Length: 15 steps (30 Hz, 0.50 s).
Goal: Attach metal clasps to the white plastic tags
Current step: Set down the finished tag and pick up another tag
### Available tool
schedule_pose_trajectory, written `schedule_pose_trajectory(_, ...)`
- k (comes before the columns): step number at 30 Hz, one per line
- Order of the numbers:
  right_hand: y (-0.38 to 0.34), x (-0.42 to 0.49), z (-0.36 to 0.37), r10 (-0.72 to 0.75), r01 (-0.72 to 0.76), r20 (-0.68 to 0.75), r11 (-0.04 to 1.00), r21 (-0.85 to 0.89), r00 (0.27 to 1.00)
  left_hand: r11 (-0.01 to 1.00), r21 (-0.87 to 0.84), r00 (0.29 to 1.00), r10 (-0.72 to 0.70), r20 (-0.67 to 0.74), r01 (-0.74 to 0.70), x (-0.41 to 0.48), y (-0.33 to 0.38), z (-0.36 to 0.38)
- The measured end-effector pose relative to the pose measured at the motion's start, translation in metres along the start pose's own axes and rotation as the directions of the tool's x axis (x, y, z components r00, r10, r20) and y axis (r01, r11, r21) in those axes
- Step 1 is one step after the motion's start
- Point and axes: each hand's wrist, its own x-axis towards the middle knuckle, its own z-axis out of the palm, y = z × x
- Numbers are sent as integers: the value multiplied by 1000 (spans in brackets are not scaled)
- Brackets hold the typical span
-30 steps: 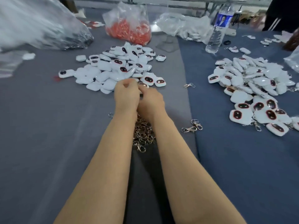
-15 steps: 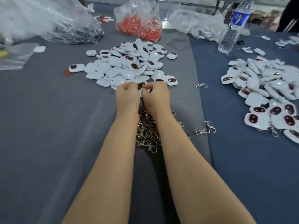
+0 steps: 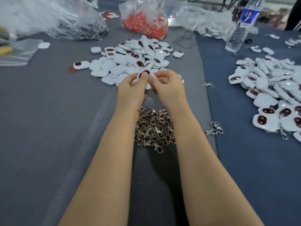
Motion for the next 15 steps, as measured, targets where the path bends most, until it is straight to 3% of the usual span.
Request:
schedule_pose_trajectory(3,-5,-1,-3,-75,72,53,995,69,996,989,-149,1000,-8,-30,4,-1,8,-2)
schedule_pose_trajectory(4,-4,0,-3,-81,81,13,996,-22,997,974,-225,998,-25,-65,10,0,10,-4)
schedule_pose_trajectory(6,4,3,2,-82,73,-8,926,-369,997,908,-417,989,-98,-113,42,0,14,-8)
schedule_pose_trajectory(9,14,1,19,80,8,82,662,-749,993,814,-575,980,-174,-102,84,0,16,-11)
schedule_pose_trajectory(12,15,-4,33,37,25,62,630,-776,997,784,-612,977,-196,-83,105,-4,13,-9)
schedule_pose_trajectory(15,14,-4,32,38,23,58,605,-796,998,815,-571,976,-195,-101,103,-6,10,-6)
